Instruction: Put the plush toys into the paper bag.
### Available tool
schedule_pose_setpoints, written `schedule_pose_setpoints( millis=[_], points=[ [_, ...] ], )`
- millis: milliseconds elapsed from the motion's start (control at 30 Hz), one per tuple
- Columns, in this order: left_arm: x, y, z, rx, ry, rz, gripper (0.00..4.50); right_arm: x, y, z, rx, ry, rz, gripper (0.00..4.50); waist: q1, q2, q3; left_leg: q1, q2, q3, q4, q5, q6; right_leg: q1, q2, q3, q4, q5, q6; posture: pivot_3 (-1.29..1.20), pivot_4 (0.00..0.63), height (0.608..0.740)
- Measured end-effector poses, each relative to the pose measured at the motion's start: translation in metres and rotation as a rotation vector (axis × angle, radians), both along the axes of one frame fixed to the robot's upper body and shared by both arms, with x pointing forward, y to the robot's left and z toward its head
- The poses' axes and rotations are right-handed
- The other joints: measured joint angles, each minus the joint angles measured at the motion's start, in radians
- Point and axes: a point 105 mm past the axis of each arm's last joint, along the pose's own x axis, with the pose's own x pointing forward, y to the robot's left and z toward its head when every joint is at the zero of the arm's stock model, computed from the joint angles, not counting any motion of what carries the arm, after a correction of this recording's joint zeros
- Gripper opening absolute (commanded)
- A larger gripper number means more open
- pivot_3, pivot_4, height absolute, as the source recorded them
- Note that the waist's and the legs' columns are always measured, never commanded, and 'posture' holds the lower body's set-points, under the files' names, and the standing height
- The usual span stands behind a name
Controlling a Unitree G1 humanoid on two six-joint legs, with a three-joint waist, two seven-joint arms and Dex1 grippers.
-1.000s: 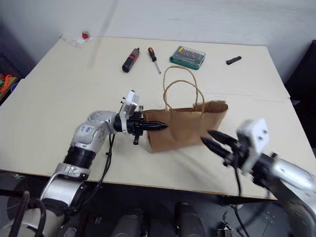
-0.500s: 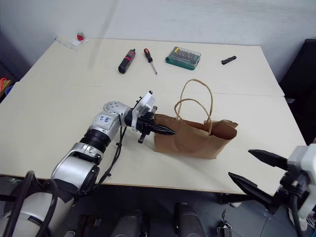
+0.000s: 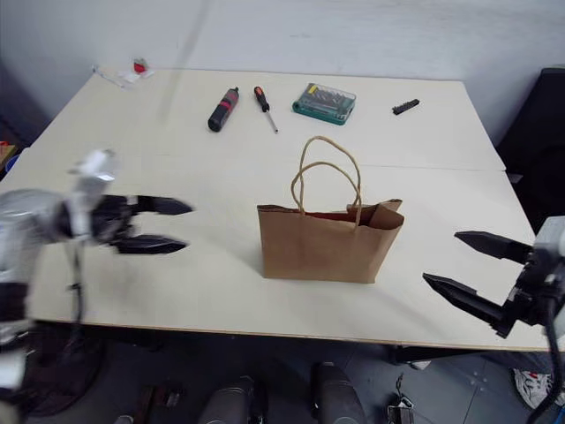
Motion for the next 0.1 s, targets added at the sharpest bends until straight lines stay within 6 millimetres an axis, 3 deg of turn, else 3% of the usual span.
schedule_pose_setpoints(
  millis=[100],
  points=[
    [-0.015,0.005,0.021,-0.001,-0.067,0.047,4.49,0.001,-0.004,0.005,-0.004,0.039,0.043,4.5,0.02,0.0,0.0,0.002,-0.002,-0.002,0.0,-0.001,0.002,0.005,-0.003,-0.002,-0.003,0.0,0.0,0.0,0.15,0.74]
  ],
)
